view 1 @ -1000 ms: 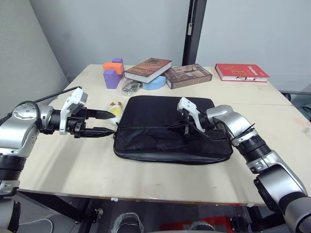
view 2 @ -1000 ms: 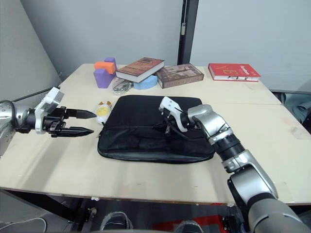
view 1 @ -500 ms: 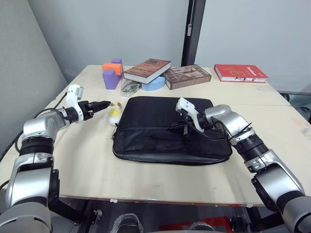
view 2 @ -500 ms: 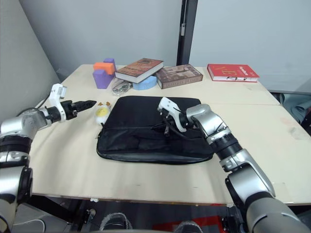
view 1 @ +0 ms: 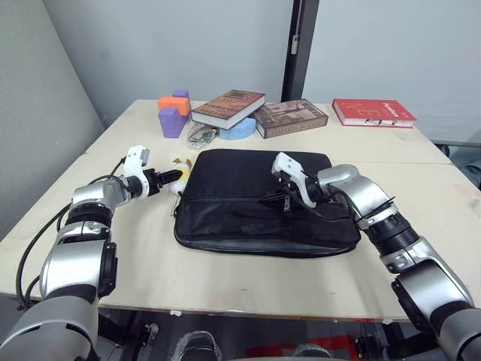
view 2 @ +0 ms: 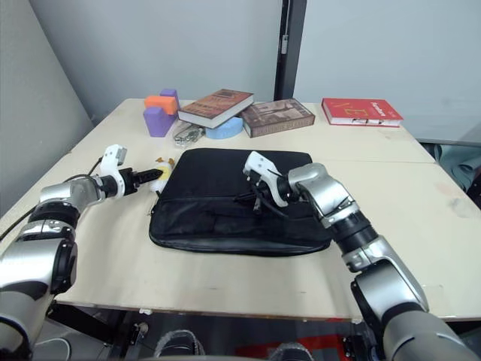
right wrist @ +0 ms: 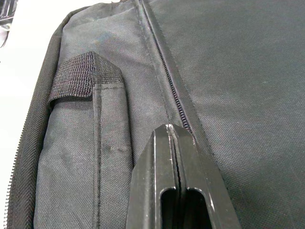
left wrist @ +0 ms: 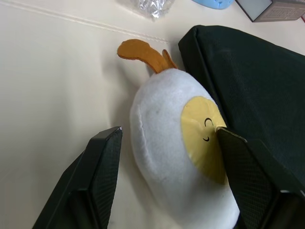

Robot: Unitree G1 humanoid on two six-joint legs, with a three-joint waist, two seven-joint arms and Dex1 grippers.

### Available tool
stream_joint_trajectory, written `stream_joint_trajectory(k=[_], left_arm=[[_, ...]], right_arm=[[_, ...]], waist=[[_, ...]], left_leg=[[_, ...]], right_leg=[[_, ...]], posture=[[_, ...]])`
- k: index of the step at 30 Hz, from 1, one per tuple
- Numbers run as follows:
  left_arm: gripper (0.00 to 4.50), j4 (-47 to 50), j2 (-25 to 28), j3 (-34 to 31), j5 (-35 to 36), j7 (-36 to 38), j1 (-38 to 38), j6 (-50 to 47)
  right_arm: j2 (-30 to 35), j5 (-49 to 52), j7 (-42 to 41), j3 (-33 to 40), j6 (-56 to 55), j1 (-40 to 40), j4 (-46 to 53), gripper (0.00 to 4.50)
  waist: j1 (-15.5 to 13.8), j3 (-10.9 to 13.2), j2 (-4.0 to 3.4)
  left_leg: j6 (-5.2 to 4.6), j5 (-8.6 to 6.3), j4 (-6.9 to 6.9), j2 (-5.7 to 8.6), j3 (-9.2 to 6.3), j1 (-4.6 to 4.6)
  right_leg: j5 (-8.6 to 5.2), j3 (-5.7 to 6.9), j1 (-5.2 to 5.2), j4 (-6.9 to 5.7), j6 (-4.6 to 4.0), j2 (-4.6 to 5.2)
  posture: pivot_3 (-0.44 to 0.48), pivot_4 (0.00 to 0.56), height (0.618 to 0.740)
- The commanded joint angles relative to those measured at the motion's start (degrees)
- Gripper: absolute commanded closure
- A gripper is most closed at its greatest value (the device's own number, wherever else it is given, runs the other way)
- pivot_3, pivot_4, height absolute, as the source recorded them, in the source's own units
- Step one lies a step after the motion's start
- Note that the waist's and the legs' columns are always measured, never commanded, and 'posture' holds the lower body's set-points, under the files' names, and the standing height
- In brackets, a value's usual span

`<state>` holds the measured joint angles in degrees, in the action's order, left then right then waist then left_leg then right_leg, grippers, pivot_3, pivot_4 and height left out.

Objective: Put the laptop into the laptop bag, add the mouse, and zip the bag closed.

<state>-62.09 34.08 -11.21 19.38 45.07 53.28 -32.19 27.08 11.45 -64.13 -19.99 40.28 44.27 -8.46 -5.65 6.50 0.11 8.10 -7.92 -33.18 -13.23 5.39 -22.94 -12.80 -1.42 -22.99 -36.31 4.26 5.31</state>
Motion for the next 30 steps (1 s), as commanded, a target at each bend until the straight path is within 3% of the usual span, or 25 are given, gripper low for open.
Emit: stream_joint_trajectory(k=[1, 3, 4, 12, 22, 30], left_arm=[[1.21, -1.9, -1.2, -0.6, -0.9, 0.7, 2.1, 1.0], [1.21, -2.0, -1.7, -0.4, -0.9, 1.4, 2.3, 0.9], [1.72, -1.8, -1.8, -0.3, -0.9, 2.2, 2.3, 0.7], [4.46, 0.5, 0.6, -1.4, -0.2, 7.8, 0.9, -1.3], [4.49, 16.8, 6.0, -5.9, 6.0, 14.1, -4.8, -10.0], [4.49, 39.4, 9.2, -5.6, 12.4, 16.5, -16.4, -21.6]], right_arm=[[0.5, -1.0, 0.8, -1.3, 2.2, -2.0, -0.6, 4.46], [0.7, -0.9, 1.1, -1.2, 2.4, -2.2, -0.3, 4.46], [0.8, -0.8, 1.1, -1.0, 2.6, -2.2, -0.1, 4.5], [1.2, -1.0, 1.7, -0.7, 3.3, -3.0, 0.7, 4.5], [1.3, -2.6, 1.8, -2.3, 2.3, -2.5, -1.6, 4.5], [0.3, -4.0, 2.5, -4.3, 1.2, -0.8, -4.8, 4.5]], waist=[[0.0, 0.0, 0.0], [0.0, 0.0, 0.01], [0.0, 0.0, 0.01], [-0.1, 0.0, 0.0], [0.0, 0.1, -0.03], [0.7, 0.1, -0.06]], left_leg=[[0.01, 0.0, 0.03, 0.0, 0.0, 0.0], [0.02, 0.01, 0.11, 0.01, 0.0, -0.01], [0.03, 0.01, 0.17, 0.01, 0.0, -0.01], [0.04, 0.01, 0.24, 0.01, 0.0, 0.0], [0.06, 0.0, 0.45, 0.0, 0.0, -0.01], [0.04, -0.03, 0.5, -0.01, 0.04, 0.05]], right_leg=[[0.01, 0.01, 0.02, 0.06, 0.02, 0.0], [0.02, 0.02, 0.04, 0.18, 0.03, 0.0], [0.02, 0.04, 0.04, 0.22, 0.03, 0.0], [0.02, 0.07, 0.05, 0.3, 0.04, 0.01], [0.02, 0.13, 0.06, 0.52, 0.04, 0.0], [0.02, 0.09, 0.05, 0.5, 0.04, 0.0]], posture=[[0.0, 0.15, 0.74], [0.0, 0.15, 0.74], [0.0, 0.15, 0.74], [0.0, 0.15, 0.74], [0.0, 0.15, 0.74], [0.0, 0.15, 0.74]])
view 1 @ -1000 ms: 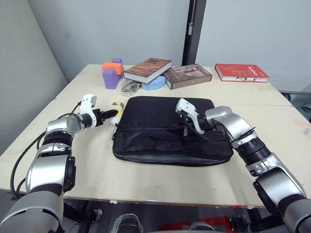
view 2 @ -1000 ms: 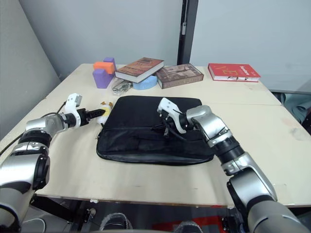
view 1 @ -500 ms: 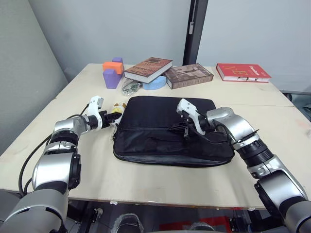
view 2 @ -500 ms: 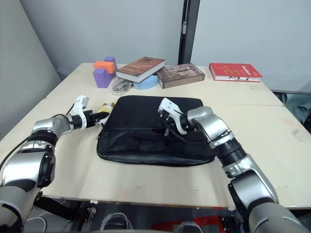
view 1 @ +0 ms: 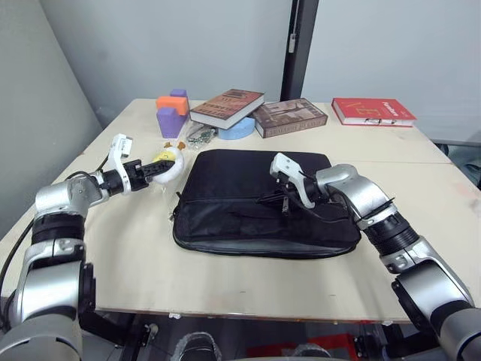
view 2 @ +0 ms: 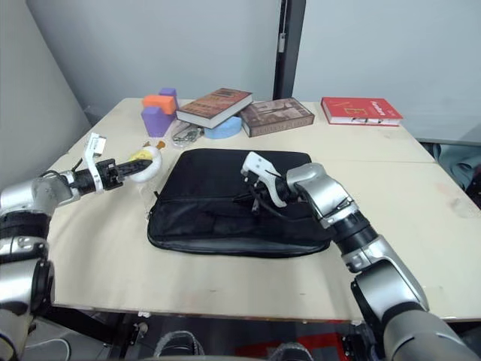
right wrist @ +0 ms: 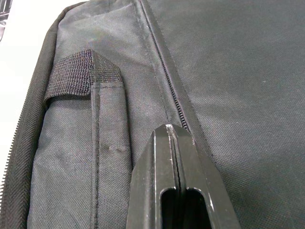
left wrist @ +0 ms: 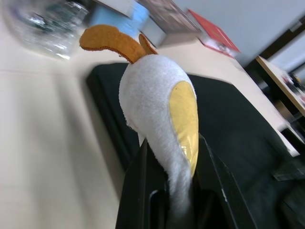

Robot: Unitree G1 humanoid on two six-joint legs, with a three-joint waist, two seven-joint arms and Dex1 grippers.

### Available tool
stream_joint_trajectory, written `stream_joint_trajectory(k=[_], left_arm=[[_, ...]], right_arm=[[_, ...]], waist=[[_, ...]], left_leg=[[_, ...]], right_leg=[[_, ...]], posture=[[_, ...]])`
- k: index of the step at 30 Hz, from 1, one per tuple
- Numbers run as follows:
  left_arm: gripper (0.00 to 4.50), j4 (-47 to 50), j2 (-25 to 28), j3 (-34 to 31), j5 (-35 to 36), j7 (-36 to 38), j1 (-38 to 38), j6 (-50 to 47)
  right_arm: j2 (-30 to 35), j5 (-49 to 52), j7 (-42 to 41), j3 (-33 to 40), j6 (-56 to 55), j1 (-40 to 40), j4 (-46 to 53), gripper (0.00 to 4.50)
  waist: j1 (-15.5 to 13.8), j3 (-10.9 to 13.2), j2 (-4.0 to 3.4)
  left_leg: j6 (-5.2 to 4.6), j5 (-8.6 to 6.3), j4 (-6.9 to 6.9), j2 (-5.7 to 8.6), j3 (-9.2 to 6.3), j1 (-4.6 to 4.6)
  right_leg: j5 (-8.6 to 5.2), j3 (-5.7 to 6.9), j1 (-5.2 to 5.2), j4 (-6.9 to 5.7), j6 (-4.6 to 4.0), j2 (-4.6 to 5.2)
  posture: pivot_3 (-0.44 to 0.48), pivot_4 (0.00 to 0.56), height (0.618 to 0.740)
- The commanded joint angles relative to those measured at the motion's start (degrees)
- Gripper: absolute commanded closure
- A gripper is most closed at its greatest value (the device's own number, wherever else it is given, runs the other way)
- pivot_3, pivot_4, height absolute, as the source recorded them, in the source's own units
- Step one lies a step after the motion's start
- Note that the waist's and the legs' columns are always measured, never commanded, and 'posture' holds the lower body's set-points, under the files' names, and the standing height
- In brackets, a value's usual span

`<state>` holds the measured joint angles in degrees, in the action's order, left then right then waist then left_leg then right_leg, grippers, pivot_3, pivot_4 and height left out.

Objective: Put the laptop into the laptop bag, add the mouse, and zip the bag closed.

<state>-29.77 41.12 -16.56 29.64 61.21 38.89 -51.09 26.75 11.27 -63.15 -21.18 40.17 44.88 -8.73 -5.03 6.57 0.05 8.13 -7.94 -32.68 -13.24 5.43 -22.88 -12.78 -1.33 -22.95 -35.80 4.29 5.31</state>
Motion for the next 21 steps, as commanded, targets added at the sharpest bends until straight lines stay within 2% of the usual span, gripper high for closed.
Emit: stream_joint_trajectory(k=[1, 12, 16, 21], left_arm=[[4.49, 9.2, 3.1, -0.7, 2.9, 0.5, -3.5, -4.2], [4.49, 30.5, 13.0, -7.3, 13.8, 6.6, -25.3, -12.7], [4.49, 35.9, 13.5, -9.6, 16.2, 7.9, -33.1, -11.8], [4.49, 41.8, 11.2, -10.3, 17.6, 5.7, -39.2, -10.0]], right_arm=[[0.5, -3.8, 1.5, -3.2, 1.2, -1.2, -4.9, 4.5], [-0.6, -3.6, 0.6, -4.5, 0.3, -0.4, -7.0, 4.5], [-1.1, -3.5, 0.3, -4.9, 0.1, 0.0, -8.0, 4.5], [-1.7, -3.5, -0.4, -5.3, 0.2, 0.0, -8.1, 4.5]], waist=[[0.1, 0.0, 0.0], [1.2, 0.0, -0.04], [1.5, 0.0, -0.04], [2.1, 0.0, -0.04]], left_leg=[[-0.02, -0.01, 0.03, -0.01, 0.0, 0.0], [-0.19, -0.11, 0.31, -0.02, 0.04, 0.03], [-0.19, -0.11, 0.53, -0.03, 0.06, 0.06], [-0.19, -0.11, 0.69, -0.04, 0.08, 0.07]], right_leg=[[0.0, 0.0, 0.0, 0.0, 0.0, -0.01], [-0.02, -0.02, -0.1, 0.07, -0.01, -0.03], [-0.03, -0.01, -0.16, 0.13, -0.01, -0.06], [-0.03, -0.02, -0.16, 0.33, -0.02, -0.09]], posture=[[0.0, 0.15, 0.74], [0.0, 0.15, 0.74], [0.0, 0.15, 0.74], [0.0, 0.15, 0.74]])
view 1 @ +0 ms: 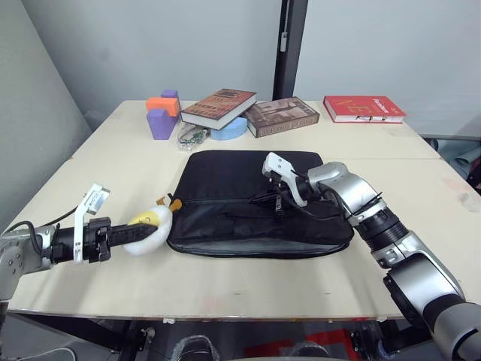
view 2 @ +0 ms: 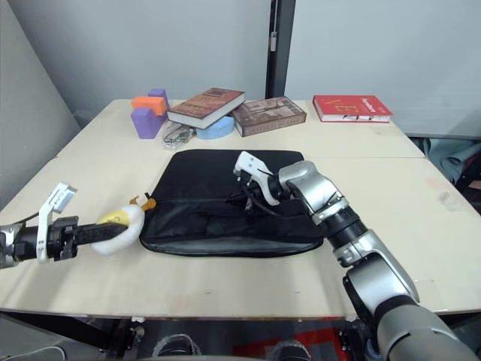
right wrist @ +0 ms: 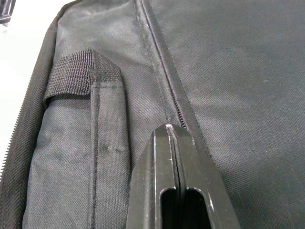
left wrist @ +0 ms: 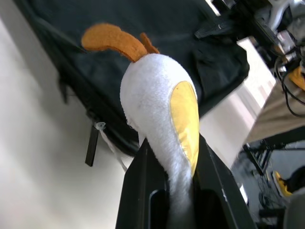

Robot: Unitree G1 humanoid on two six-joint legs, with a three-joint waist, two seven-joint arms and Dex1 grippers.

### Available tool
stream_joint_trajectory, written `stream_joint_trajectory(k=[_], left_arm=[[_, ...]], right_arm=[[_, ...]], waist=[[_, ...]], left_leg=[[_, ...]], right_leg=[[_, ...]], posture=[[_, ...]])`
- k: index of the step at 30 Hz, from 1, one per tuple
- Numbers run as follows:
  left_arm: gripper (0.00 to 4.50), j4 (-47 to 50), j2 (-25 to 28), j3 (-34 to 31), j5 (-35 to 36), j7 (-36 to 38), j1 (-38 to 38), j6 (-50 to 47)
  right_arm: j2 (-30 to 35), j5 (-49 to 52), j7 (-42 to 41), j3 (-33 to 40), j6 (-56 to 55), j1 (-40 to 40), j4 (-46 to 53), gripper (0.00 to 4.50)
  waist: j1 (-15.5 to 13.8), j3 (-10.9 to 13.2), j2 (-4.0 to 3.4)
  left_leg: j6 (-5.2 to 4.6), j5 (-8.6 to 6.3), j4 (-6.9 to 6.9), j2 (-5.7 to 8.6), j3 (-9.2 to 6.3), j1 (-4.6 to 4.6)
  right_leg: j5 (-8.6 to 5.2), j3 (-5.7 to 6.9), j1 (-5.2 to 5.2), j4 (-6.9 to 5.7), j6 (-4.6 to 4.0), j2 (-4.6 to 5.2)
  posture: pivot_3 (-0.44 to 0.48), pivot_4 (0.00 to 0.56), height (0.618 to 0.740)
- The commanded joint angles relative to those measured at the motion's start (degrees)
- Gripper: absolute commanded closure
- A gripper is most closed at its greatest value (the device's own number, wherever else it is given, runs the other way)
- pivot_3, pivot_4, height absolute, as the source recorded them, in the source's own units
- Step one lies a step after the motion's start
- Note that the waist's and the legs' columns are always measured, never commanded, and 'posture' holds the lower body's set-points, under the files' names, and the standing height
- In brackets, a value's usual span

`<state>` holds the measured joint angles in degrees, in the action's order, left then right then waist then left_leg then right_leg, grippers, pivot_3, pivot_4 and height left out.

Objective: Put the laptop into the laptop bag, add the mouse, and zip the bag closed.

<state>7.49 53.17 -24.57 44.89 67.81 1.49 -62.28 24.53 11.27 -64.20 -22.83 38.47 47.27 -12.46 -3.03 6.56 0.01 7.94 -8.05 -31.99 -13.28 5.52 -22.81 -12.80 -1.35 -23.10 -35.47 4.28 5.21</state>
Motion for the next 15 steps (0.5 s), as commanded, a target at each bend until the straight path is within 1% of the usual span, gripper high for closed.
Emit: stream_joint_trajectory(k=[1, 4, 10, 15], left_arm=[[4.49, 6.0, -1.6, -2.4, 3.2, -1.5, -2.5, 1.0], [4.49, 9.3, -3.3, -2.3, 4.9, -2.9, -4.4, 0.9], [4.49, 12.4, -3.3, -0.4, 3.9, -3.4, -9.6, 4.0], [4.49, 15.6, -1.9, 3.8, -0.3, -1.6, -15.3, 10.5]], right_arm=[[0.5, -3.5, 0.6, -3.6, 1.9, -2.3, -4.5, 4.5], [0.6, -3.7, 0.1, -3.8, 1.8, -2.2, -4.6, 4.5], [1.0, -3.9, -0.9, -4.5, 2.0, -2.1, -4.5, 4.5], [1.0, -4.0, -1.5, -5.0, 2.3, -1.8, -4.3, 4.5]], waist=[[0.1, 0.0, 0.0], [0.2, 0.0, 0.02], [0.2, 0.0, 0.01], [0.2, -0.1, 0.01]], left_leg=[[0.0, 0.0, 0.0, 0.0, 0.01, 0.0], [0.0, 0.0, 0.0, 0.0, 0.07, -0.01], [-0.01, 0.0, 0.05, -0.01, 0.14, -0.01], [-0.02, -0.01, 0.09, -0.02, 0.21, 0.0]], right_leg=[[0.0, -0.01, 0.0, 0.04, 0.0, 0.0], [0.0, -0.04, 0.01, 0.13, 0.0, 0.0], [0.0, -0.07, 0.01, 0.24, 0.0, 0.0], [0.0, -0.11, 0.01, 0.33, 0.0, 0.0]], posture=[[0.0, 0.15, 0.74], [0.0, 0.15, 0.74], [0.0, 0.15, 0.74], [0.0, 0.15, 0.74]])
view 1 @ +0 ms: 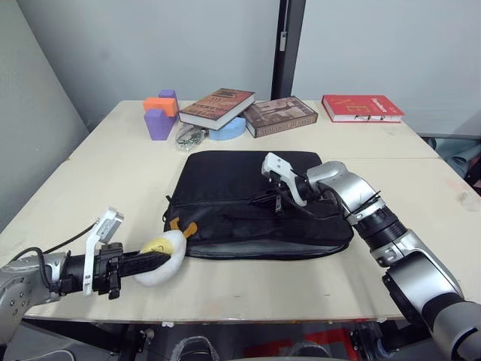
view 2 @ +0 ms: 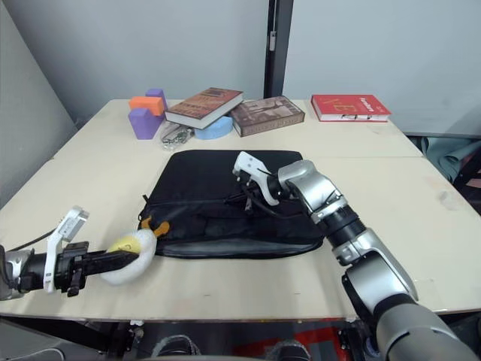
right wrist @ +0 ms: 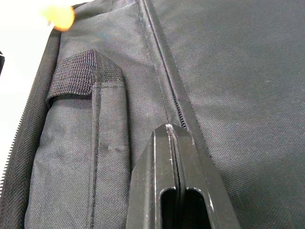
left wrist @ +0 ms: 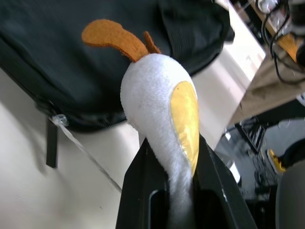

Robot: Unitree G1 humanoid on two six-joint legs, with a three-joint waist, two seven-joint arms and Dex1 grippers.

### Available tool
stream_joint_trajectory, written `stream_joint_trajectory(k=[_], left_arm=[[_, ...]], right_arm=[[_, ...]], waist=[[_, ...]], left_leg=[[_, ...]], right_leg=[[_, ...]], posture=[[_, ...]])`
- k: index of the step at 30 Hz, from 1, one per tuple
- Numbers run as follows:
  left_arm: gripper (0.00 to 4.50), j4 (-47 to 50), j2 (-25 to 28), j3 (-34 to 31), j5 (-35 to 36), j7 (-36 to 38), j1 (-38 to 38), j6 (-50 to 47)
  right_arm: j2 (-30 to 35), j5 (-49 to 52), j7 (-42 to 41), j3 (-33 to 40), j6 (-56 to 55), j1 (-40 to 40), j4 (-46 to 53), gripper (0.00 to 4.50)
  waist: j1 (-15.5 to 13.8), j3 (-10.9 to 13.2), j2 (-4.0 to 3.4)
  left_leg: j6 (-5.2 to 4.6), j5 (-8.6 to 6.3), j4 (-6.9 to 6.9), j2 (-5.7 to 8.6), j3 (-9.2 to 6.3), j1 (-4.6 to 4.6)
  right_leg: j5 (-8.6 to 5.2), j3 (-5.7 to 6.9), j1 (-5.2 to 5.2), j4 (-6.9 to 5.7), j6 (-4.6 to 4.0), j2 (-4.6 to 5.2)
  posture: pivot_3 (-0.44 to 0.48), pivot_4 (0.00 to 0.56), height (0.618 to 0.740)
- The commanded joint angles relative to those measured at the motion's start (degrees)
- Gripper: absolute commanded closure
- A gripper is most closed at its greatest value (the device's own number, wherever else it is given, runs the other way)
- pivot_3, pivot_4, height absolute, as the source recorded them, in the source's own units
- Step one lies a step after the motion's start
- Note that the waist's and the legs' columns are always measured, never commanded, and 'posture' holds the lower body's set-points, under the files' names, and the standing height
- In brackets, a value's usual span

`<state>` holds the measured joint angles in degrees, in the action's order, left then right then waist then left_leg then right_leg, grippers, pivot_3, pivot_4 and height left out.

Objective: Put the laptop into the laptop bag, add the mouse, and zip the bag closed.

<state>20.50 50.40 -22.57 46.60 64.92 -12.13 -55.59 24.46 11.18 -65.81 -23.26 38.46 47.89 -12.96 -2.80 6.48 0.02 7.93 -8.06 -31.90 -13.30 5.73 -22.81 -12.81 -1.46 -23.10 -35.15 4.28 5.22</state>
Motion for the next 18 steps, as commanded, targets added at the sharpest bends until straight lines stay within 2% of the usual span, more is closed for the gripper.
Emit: stream_joint_trajectory(k=[1, 7, 13, 18], left_arm=[[4.49, 3.0, 0.1, 3.1, -2.7, 0.6, -1.7, 5.4], [4.49, 6.9, -5.1, 10.1, -3.4, -3.0, 1.7, 9.6], [4.49, 7.5, -3.4, 22.2, -13.2, -0.1, 5.1, 19.8], [4.49, 4.6, -4.4, 27.2, -15.5, 1.8, 9.9, 23.4]], right_arm=[[1.1, -4.0, -0.1, -4.7, 2.3, -2.4, -3.8, 4.5], [1.4, -4.1, -0.6, -4.9, 2.9, -2.7, -3.2, 4.5], [1.4, -4.0, -0.7, -4.9, 3.4, -2.3, -3.3, 4.5], [1.3, -3.7, -0.9, -4.8, 3.9, -1.8, -3.0, 4.5]], waist=[[0.0, 0.0, 0.0], [-0.1, -0.3, -0.02], [-0.2, -0.3, 0.0], [-0.3, -0.4, -0.02]], left_leg=[[0.0, 0.0, 0.01, 0.0, 0.01, 0.0], [0.0, 0.0, 0.02, -0.03, 0.05, 0.04], [-0.01, 0.01, 0.02, -0.03, 0.14, 0.05], [-0.02, 0.01, 0.0, -0.02, 0.15, 0.09]], right_leg=[[0.0, 0.0, 0.0, 0.01, 0.0, 0.0], [0.0, -0.01, 0.0, -0.03, 0.0, -0.01], [0.0, -0.05, 0.01, 0.0, 0.0, 0.01], [0.0, -0.07, 0.01, -0.07, 0.0, 0.01]], posture=[[0.0, 0.15, 0.74], [0.0, 0.15, 0.74], [0.0, 0.15, 0.74], [0.0, 0.15, 0.74]])
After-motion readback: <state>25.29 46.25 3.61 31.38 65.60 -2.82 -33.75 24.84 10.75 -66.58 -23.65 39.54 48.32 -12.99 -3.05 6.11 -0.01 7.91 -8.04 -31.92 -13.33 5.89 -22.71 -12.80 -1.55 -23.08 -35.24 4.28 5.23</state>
